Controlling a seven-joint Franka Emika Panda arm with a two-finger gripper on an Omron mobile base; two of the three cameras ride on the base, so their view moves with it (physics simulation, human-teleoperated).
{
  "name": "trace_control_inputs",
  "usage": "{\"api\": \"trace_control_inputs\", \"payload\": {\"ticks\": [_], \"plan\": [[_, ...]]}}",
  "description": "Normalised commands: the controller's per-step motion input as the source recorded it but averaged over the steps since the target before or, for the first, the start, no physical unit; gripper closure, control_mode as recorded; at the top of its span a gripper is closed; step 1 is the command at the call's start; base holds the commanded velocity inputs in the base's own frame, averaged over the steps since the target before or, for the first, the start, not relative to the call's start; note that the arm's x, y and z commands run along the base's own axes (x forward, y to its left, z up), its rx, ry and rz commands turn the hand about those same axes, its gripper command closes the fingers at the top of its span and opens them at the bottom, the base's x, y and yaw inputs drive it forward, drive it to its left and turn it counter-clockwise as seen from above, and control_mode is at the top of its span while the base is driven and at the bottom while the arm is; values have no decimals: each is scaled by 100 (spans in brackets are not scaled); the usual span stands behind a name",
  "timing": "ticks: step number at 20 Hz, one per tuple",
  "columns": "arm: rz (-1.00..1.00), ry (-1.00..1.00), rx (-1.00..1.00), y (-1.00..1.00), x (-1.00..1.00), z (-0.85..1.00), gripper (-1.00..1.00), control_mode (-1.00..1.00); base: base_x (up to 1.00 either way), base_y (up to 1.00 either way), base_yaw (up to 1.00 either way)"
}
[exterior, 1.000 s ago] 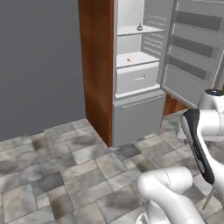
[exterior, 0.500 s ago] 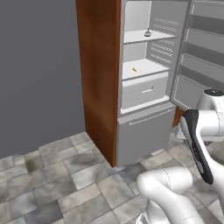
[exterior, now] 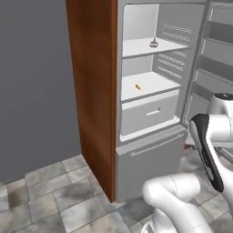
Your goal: Retrieve the bottle and the shaker from the cabinet and place them next to the mixing bowl on the counter. Then add garlic from the fridge to the mixing bowl.
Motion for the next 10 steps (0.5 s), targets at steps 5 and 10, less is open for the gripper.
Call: {"api": "trace_control_inputs", "payload": {"ticks": [5,10], "plan": [[0,0,0,0,0,0,-100,100,81,0,12],[0,0,0,0,0,0,-100,100,63,-39,11]]}}
